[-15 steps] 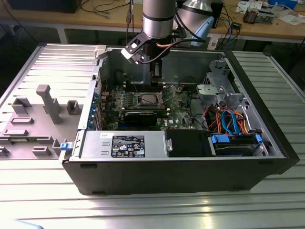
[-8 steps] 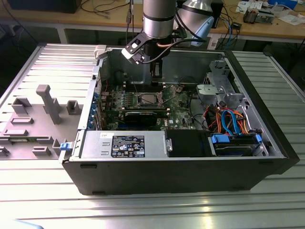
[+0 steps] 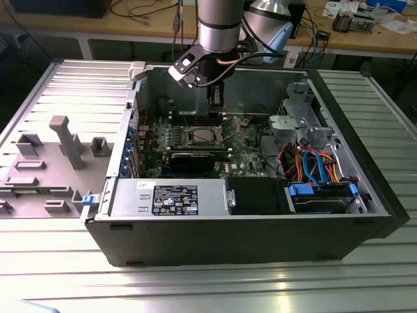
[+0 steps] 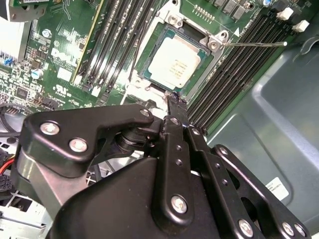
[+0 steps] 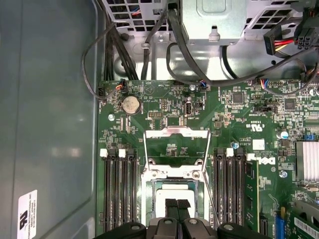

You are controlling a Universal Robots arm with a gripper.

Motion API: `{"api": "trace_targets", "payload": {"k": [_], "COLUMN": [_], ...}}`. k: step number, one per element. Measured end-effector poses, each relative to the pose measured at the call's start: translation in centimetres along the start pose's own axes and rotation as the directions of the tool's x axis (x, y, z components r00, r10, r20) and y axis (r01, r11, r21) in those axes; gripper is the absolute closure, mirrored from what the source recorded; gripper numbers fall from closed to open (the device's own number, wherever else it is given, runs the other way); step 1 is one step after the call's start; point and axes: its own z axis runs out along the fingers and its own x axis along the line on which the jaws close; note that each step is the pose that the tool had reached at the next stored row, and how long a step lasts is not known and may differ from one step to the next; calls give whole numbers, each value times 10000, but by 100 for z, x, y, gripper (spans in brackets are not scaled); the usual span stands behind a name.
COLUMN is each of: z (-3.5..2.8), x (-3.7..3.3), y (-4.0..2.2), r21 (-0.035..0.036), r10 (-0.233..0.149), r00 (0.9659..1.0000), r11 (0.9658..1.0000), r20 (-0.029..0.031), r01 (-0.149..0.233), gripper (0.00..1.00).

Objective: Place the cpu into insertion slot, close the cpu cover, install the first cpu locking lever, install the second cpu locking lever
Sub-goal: 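Close the cpu cover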

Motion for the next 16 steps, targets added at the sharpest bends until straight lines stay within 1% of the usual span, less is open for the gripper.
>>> {"api": "trace_targets", "payload": {"k": [16], "z": [5], "x": [0], "y": [168], "r21": [-1], "r10": [0], "r00": [10000], "r11": [10000], "r20": [0], "r01": [0], "gripper": [89]}}
